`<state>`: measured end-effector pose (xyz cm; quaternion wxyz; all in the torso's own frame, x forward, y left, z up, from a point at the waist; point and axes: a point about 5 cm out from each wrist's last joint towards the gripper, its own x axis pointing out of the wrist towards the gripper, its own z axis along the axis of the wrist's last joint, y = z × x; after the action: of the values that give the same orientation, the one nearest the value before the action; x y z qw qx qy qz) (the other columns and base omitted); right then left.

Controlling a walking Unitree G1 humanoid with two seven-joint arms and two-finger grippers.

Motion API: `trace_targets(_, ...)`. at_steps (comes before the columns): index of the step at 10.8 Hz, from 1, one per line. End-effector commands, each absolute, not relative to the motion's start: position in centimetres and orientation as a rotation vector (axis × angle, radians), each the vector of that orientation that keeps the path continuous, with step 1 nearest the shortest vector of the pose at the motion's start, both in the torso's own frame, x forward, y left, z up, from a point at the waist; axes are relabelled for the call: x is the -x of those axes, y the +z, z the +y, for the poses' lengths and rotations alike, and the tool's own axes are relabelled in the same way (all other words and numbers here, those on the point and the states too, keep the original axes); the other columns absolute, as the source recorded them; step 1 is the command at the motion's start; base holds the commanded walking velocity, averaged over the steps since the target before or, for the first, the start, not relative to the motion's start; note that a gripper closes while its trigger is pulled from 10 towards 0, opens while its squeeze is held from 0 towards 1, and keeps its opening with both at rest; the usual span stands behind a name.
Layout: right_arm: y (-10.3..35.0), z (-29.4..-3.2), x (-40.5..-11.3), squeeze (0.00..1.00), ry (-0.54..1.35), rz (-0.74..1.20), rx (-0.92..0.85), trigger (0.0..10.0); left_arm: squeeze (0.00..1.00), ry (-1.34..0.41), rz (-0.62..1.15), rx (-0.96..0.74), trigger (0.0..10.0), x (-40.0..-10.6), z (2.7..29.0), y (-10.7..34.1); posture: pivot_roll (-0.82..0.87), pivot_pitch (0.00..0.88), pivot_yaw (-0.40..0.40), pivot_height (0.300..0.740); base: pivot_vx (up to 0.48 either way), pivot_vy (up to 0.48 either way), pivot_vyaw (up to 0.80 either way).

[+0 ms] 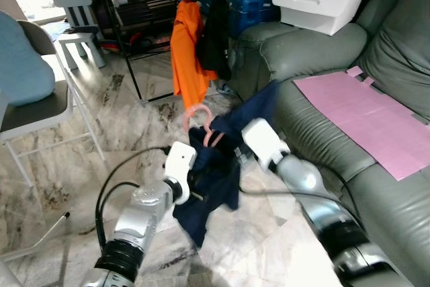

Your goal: Hang hanger

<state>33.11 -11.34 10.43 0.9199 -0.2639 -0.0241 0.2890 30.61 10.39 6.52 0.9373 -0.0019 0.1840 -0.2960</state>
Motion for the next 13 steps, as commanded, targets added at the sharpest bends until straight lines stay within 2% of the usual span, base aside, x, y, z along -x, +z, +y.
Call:
trace_targets(1, 10.2, -12.0, -33.0, 1.0, 0.577, -0.027, 0.566, 10.0, 0.0, -0.61, 0.259, -0.026, 0.0, -31.8, 10.6, 8.9, -0.19, 0.0, 0.044, 0.74, 0.0, 0.0, 0.0)
trace_targets(4, 10.2, -14.8, -32.2, 1.0, 0.627, -0.007, 0.653, 10.0, 0.0, -0.621, 0.249, -0.148, 0.0, -32.3, 13.0, 8.9, -0.2, 0.0, 0.05, 0.74, 0.0, 0.0, 0.0)
trace_targets(7, 9.4, -14.3, -30.2, 1.0, 0.751, -0.025, 0.673, 10.0, 0.0, -0.558, 0.245, -0.172, 0.0, -33.7, 14.7, 9.4, -0.2, 0.0, 0.051, 0.74, 0.0, 0.0, 0.0)
trace_targets(8, 10.9, -14.3, -30.9, 1.0, 0.63, -0.14, 0.661, 10.0, 0.0, -0.537, 0.253, -0.178, 0.0, -33.9, 14.9, 9.2, -0.2, 0.0, 0.051, 0.74, 0.0, 0.0, 0.0)
trace_targets(9, 12.5, -14.2, -31.5, 1.0, 0.535, -0.211, 0.524, 10.0, 0.0, -0.542, 0.252, -0.172, 0.0, -33.9, 14.7, 9.0, -0.2, 0.0, 0.05, 0.74, 0.0, 0.0, 0.0)
trace_targets(13, 11.4, -13.0, -30.4, 1.0, 0.672, -0.132, 0.402, 10.0, 0.0, -0.544, 0.253, -0.165, 0.0, -33.7, 14.2, 8.0, -0.2, 0.0, 0.049, 0.74, 0.0, 0.0, 0.0)
